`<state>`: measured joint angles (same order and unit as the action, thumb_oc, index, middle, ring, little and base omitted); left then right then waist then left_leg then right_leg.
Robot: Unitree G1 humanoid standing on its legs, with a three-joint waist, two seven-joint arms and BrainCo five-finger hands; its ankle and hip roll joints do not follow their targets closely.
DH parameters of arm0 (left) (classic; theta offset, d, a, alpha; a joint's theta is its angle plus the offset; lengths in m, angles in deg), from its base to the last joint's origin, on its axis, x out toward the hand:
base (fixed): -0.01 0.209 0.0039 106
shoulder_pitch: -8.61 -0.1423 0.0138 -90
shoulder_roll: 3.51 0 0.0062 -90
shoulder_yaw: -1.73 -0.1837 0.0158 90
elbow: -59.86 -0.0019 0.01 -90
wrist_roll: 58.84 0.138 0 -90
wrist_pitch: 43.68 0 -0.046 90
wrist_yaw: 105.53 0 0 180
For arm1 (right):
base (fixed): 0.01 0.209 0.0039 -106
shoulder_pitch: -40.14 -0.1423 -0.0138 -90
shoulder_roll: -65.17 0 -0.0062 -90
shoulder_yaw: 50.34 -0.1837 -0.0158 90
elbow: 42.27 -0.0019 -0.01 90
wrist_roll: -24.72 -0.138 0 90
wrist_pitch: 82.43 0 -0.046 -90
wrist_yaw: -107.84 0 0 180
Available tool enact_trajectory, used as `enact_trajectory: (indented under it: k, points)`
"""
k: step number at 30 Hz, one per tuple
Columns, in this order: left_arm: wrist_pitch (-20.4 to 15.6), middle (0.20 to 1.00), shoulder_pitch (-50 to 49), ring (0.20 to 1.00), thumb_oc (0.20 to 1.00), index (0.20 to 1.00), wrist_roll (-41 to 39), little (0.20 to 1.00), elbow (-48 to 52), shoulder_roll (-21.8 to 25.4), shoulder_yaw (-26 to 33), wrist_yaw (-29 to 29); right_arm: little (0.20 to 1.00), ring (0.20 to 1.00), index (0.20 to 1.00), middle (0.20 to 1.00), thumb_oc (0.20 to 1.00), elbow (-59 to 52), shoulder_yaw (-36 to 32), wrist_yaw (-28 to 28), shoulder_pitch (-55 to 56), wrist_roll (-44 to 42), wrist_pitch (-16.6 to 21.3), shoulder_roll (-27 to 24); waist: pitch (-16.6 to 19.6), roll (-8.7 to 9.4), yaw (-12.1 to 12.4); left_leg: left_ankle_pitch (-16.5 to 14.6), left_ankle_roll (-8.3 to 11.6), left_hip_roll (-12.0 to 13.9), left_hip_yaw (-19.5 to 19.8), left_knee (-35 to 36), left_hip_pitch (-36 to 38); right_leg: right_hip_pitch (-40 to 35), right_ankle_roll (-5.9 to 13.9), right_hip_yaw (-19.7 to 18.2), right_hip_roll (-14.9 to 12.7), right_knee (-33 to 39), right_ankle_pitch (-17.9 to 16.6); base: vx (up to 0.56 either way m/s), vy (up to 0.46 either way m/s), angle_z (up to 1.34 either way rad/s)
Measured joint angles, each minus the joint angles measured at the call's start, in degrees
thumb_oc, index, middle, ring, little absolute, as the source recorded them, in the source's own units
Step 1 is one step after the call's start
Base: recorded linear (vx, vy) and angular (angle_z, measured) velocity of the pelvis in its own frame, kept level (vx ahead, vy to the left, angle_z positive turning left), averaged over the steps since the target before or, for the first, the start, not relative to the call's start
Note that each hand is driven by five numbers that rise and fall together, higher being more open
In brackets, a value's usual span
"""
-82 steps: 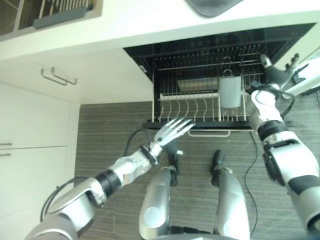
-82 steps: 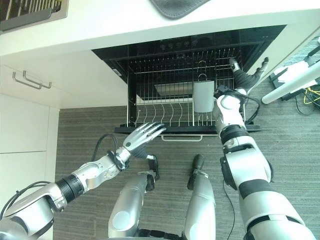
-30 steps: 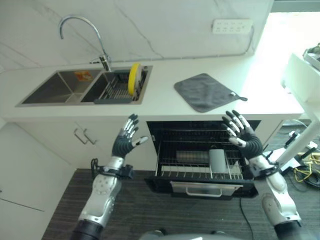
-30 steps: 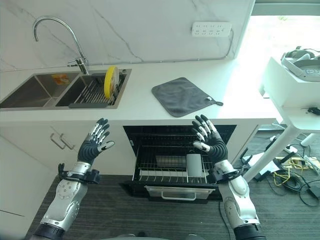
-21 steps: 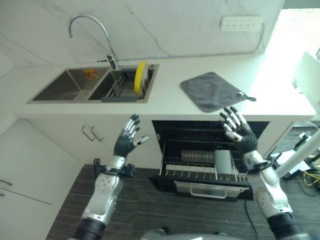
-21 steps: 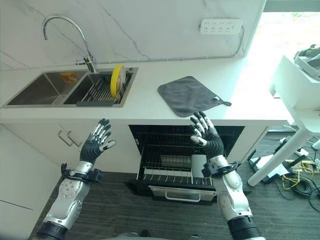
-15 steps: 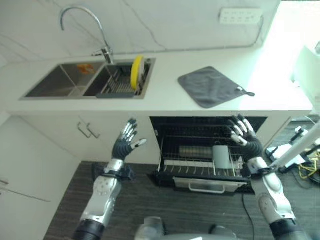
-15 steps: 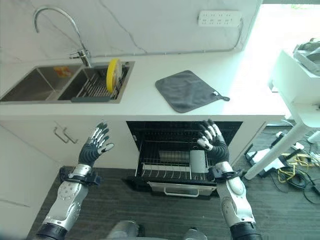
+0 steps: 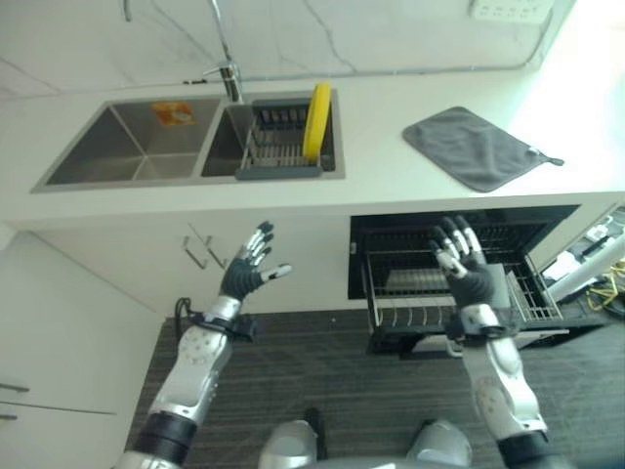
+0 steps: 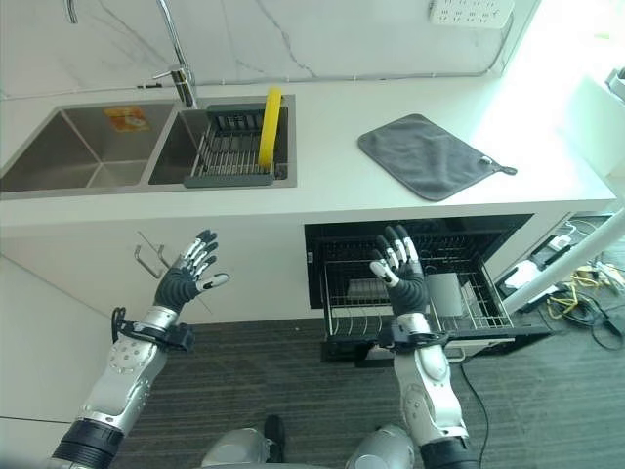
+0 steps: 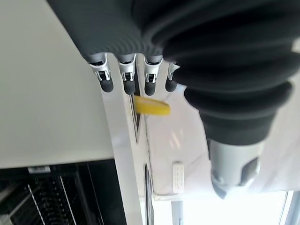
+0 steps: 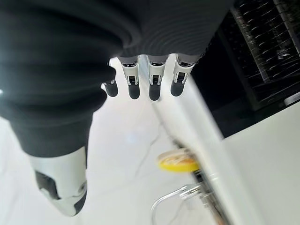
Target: Place the dishes in the dishwasher.
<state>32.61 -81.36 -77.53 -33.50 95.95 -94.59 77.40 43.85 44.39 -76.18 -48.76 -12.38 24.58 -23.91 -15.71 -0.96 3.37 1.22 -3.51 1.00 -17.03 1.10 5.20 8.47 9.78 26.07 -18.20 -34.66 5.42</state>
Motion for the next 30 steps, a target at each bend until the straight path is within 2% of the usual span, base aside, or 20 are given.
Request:
enact_trajectory:
  k: [1, 2, 4, 9, 10, 11, 13, 14, 15, 16, 17, 19, 20, 22, 24, 26, 27, 28, 29, 30]
  points:
    - [0.02, 1.0, -0.02, 1.0, 1.0, 1.0, -0.02, 1.0, 0.3, 0.31, -0.06, -0.08, 1.0, 1.0, 1.0, 1.0, 1.0, -0.16, -0.71, -0.17, 0.13, -0.03, 0.21, -0.39, 0.08, -0.12, -0.21, 0.26, 0.3, -0.62, 0.01, 0.81, -0.03, -0.11, 0.79, -0.04, 1.33, 0.1, 0.79, -0.09, 0.024, -0.1]
    - [0.13, 1.0, -0.41, 1.0, 1.0, 1.0, -0.04, 1.0, 2.04, 0.32, 0.22, -0.03, 1.0, 1.0, 1.0, 1.0, 1.0, 0.14, -1.57, -0.66, 0.52, -0.13, 0.23, -1.71, 0.07, 0.05, -0.38, 0.36, 0.18, -1.89, 0.12, 1.19, -0.91, -0.16, 0.78, -0.18, 4.25, 0.66, 3.72, -0.06, -0.033, 0.06]
    - [0.1, 1.0, -1.39, 1.0, 1.0, 1.0, -0.01, 1.0, 3.58, 0.32, -0.24, 0.34, 1.0, 1.0, 1.0, 1.0, 1.0, 0.39, -2.14, -1.17, 0.83, -0.16, 0.24, -2.58, 0.13, 0.29, -0.49, 0.38, 0.23, -3.24, -0.07, 1.03, -1.29, -1.27, -1.46, 0.74, 5.04, 3.57, 4.34, 0.0, -0.065, 0.1]
    - [0.11, 1.0, -2.98, 1.0, 1.0, 1.0, -0.39, 1.0, 3.82, 0.23, -0.15, 1.01, 1.0, 1.0, 1.0, 1.0, 1.0, 1.32, -2.32, -1.83, -0.25, -0.15, 0.35, -3.0, 0.3, 0.56, 0.09, -0.21, 0.11, -4.93, -0.25, 0.64, -1.2, -4.8, -2.54, 0.91, 5.97, 13.15, 4.46, 0.0, -0.056, 0.06]
    - [0.11, 1.0, -2.99, 1.0, 1.0, 1.0, -0.38, 1.0, 3.57, 0.35, -0.42, 1.05, 1.0, 1.0, 1.0, 1.0, 1.0, 1.32, -2.36, -1.79, -0.76, -0.16, 0.36, -3.03, 0.32, 0.48, -0.08, -0.27, 0.08, -4.95, -0.25, 0.21, -1.42, -4.69, -4.05, 0.11, 6.22, 13.64, 4.23, 0.07, -0.001, -0.2]
    - [0.07, 1.0, -3.05, 1.0, 1.0, 1.0, -0.38, 1.0, 3.42, 0.31, -0.59, 1.14, 1.0, 1.0, 1.0, 1.0, 1.0, 1.92, -2.36, -1.19, -1.23, -0.17, 0.4, -3.79, 0.48, 0.4, -0.07, -2.27, 1.76, -4.02, -0.97, -3.86, -3.35, -4.6, -6.81, -0.69, 6.93, 12.99, 4.95, 0.07, 0.026, -0.15]
    - [0.03, 1.0, -3.05, 1.0, 1.0, 1.0, -0.37, 1.0, 2.78, -0.13, -0.75, 1.36, 1.0, 1.0, 1.0, 1.0, 1.0, 3.78, -2.36, -0.29, -1.61, -0.15, 0.81, -3.81, 0.57, 0.41, -0.07, -4.29, 4.44, -3.04, -1.08, -9.09, -4.61, -4.9, -9.19, -2.55, 7.47, 14.65, 4.49, 0.09, 0.122, -0.25]
    - [-0.01, 1.0, -3.35, 1.0, 1.0, 1.0, -0.37, 1.0, 2.58, -0.43, -1.0, 1.51, 1.0, 1.0, 1.0, 1.0, 1.0, 4.18, -2.39, 0.18, -1.43, -0.16, 0.82, -3.9, 0.93, -0.08, 0.31, -4.94, 4.36, -2.51, -0.55, -10.17, -5.03, -5.07, -9.5, -3.38, 7.9, 14.92, 4.27, 0.11, 0.18, -0.49]
    - [-0.07, 1.0, -3.82, 1.0, 1.0, 1.0, -0.37, 1.0, 2.55, -0.53, -1.17, 1.73, 1.0, 1.0, 1.0, 1.0, 1.0, 4.24, -2.47, 0.58, -1.43, -0.14, 0.94, -4.0, 1.64, -1.19, 0.09, -5.84, 3.27, -2.03, -0.08, -10.81, -5.3, -5.2, -9.67, -4.56, 8.81, 14.94, 4.17, 0.11, 0.179, -0.55]
    - [-0.24, 1.0, -3.27, 1.0, 1.0, 1.0, -0.38, 1.0, 2.23, -0.53, -1.16, 1.8, 1.0, 1.0, 1.0, 1.0, 1.0, 4.56, -2.64, 0.81, -1.4, -0.12, 1.06, -3.97, 1.6, -1.0, -0.5, -6.26, 3.05, -1.55, 0.23, -12.94, -6.26, -5.18, -10.43, -5.62, 8.78, 15.71, 3.85, 0.21, 0.309, -0.61]
    - [-0.26, 1.0, -3.13, 1.0, 1.0, 1.0, -0.39, 1.0, 2.06, -0.66, -1.17, 1.78, 1.0, 1.0, 1.0, 1.0, 1.0, 4.71, -2.65, 0.94, -1.21, -0.09, 1.04, -3.93, 1.92, -1.07, -0.49, -6.06, 3.37, 0.02, 1.07, -13.89, -7.66, -5.26, -10.79, -6.24, 8.83, 17.26, 3.57, 0.21, 0.301, -0.52]
    - [-0.95, 1.0, -1.94, 1.0, 1.0, 1.0, -0.43, 1.0, 0.9, -0.95, -1.47, 1.66, 1.0, 1.0, 1.0, 1.0, 1.0, 5.61, -3.2, 1.6, -1.02, -0.06, 1.19, -4.17, 1.98, -0.53, -0.64, -3.36, 7.47, 5.54, 4.25, -9.05, -9.86, -6.15, -9.85, -8.36, 9.35, 21.2, 1.37, 0.2, 0.294, -0.43]
    - [-1.27, 1.0, -2.0, 1.0, 1.0, 1.0, -0.45, 1.0, 0.84, -1.08, -1.49, 1.46, 1.0, 1.0, 1.0, 1.0, 1.0, 5.85, -3.08, 2.13, -0.98, -0.07, 1.08, -4.82, 2.17, -0.88, -0.49, -2.13, 8.98, 8.74, 4.4, -5.77, -9.74, -6.1, -9.76, -8.9, 9.72, 21.39, 1.14, 0.2, 0.339, -0.42]
    - [-1.93, 1.0, -2.19, 1.0, 1.0, 1.0, -0.65, 1.0, 0.34, -2.12, -1.46, 1.2, 1.0, 1.0, 1.0, 1.0, 1.0, 6.29, -3.22, 2.37, -0.62, -0.59, 1.19, -5.04, 2.31, -1.46, -0.77, -0.56, 10.9, 13.81, 5.71, -3.12, -9.68, -6.79, -8.29, -11.02, 10.04, 21.62, 0.48, 0.18, 0.385, -0.52]
    - [-2.8, 1.0, -2.38, 1.0, 1.0, 1.0, -1.31, 1.0, 0.24, -2.93, -1.53, 1.12, 1.0, 1.0, 1.0, 1.0, 1.0, 6.32, -3.63, 2.61, -0.2, -2.42, 1.25, -5.08, 2.59, -2.08, -1.4, 0.3, 10.23, 16.37, 3.62, -0.83, -7.18, -7.25, -6.47, -13.75, 9.42, 21.37, 0.77, 0.16, 0.476, -0.67]
    - [-4.01, 1.0, -2.15, 1.0, 1.0, 1.0, -1.66, 1.0, 0.1, -3.2, -1.53, 1.1, 1.0, 1.0, 1.0, 1.0, 1.0, 6.23, -4.85, 3.07, -0.19, -2.44, 1.54, -5.98, 3.04, -3.53, -1.84, 0.88, 8.2, 14.9, 3.7, 1.9, -2.27, -6.99, -3.4, -17.36, 7.78, 20.41, 0.38, 0.13, 0.501, -0.85]
    - [-4.26, 1.0, -1.65, 1.0, 1.0, 1.0, -1.73, 1.0, -0.3, -3.1, -1.44, 1.04, 1.0, 1.0, 1.0, 1.0, 1.0, 6.67, -5.3, 3.67, -0.11, -2.51, 1.84, -6.03, 3.12, -3.37, -1.88, 5.09, 9.35, 13.22, 3.62, 2.55, -1.13, -7.08, -2.36, -17.95, 6.08, 20.43, 0.32, 0.15, 0.53, -0.83]
    - [-4.69, 1.0, -1.57, 1.0, 1.0, 1.0, -2.16, 1.0, -0.3, -2.59, -1.56, 1.03, 1.0, 1.0, 1.0, 1.0, 1.0, 6.76, -5.24, 3.98, 0.52, -2.5, 2.16, -5.78, 3.25, -1.47, -1.87, 5.42, 9.92, 10.7, 2.24, 1.51, -0.59, -7.02, -2.77, -17.07, 2.91, 21.09, -0.46, 0.27, 0.827, -0.79]
    - [-4.67, 1.0, 1.44, 1.0, 1.0, 1.0, -2.39, 1.0, -3.35, -1.41, -3.01, 1.09, 1.0, 1.0, 1.0, 1.0, 1.0, 6.49, -5.83, 4.94, 1.9, -2.67, 2.79, -4.16, 3.0, 1.34, -1.79, 1.71, 8.32, 7.69, 1.41, -3.49, -1.9, -7.57, -2.47, -15.9, -0.17, 22.45, -6.43, 0.18, 0.512, -0.74]
    - [-4.3, 1.0, 2.94, 1.0, 1.0, 1.0, -2.31, 1.0, -3.52, -1.25, -3.89, 1.08, 1.0, 1.0, 1.0, 1.0, 1.0, 6.29, -6.68, 5.19, 2.31, -3.71, 2.85, -2.72, 2.98, 2.01, -2.16, -0.36, 7.42, 6.48, 1.82, -5.23, -2.2, -7.53, -4.55, -16.03, -0.84, 23.45, -9.31, 0.2, 0.537, -0.63]
